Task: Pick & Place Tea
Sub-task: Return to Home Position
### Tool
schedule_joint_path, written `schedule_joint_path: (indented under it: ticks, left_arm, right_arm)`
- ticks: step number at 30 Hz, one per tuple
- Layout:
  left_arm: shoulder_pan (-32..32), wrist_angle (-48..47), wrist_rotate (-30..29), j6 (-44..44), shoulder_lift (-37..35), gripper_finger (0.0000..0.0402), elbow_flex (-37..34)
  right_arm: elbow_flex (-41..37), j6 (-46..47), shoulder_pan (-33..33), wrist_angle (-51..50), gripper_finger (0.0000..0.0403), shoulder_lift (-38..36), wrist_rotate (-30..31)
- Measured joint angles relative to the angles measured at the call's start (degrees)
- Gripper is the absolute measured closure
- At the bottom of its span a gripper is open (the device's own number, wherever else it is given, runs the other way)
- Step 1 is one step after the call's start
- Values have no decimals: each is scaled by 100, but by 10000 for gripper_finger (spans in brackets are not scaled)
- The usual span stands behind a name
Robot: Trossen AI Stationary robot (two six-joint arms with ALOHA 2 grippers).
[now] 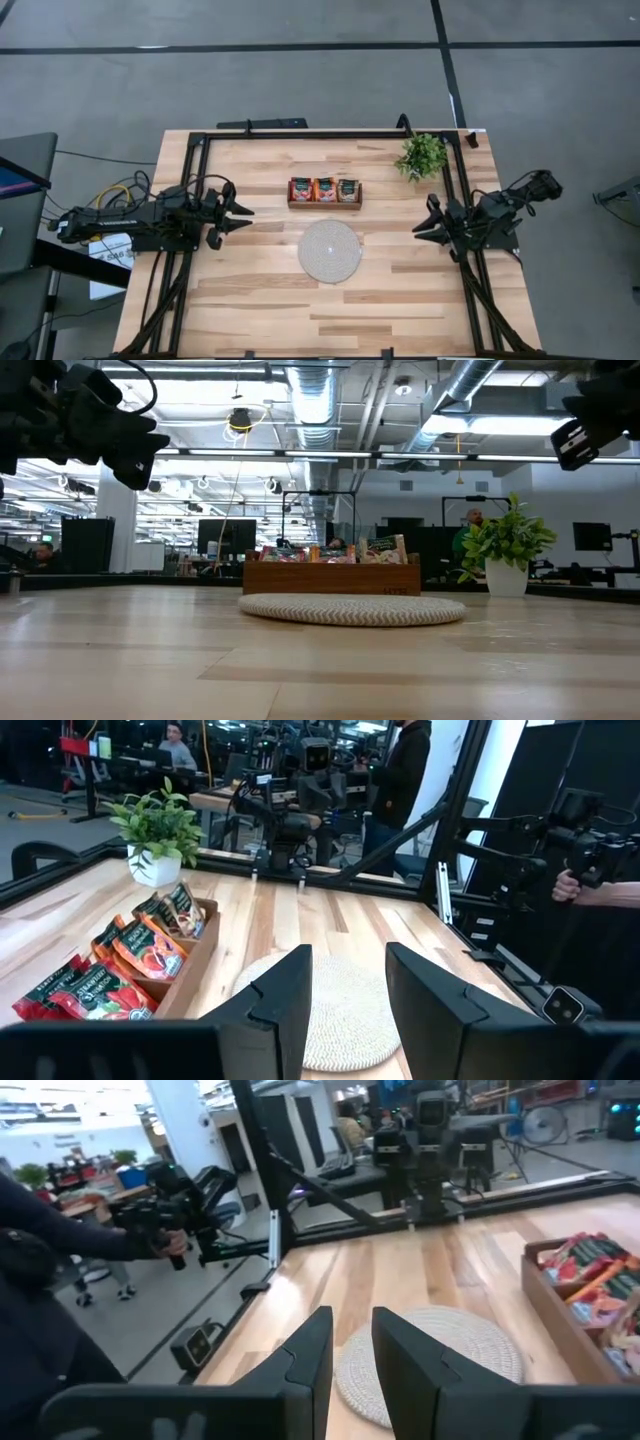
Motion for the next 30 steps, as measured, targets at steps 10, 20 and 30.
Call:
schedule_joint_path:
  ticks: [10, 20, 30]
  left_arm:
    - [0, -7, 0, -285, 0, 280, -4]
    - [0, -197, 0, -634, 0, 280, -4]
    - [0, -197, 0, -632, 0, 280, -7]
  right_arm:
    - [0, -53, -141, 46, 335, 0, 1]
    - [0, -37, -139, 48, 335, 0, 2]
    - [0, -33, -139, 48, 335, 0, 2]
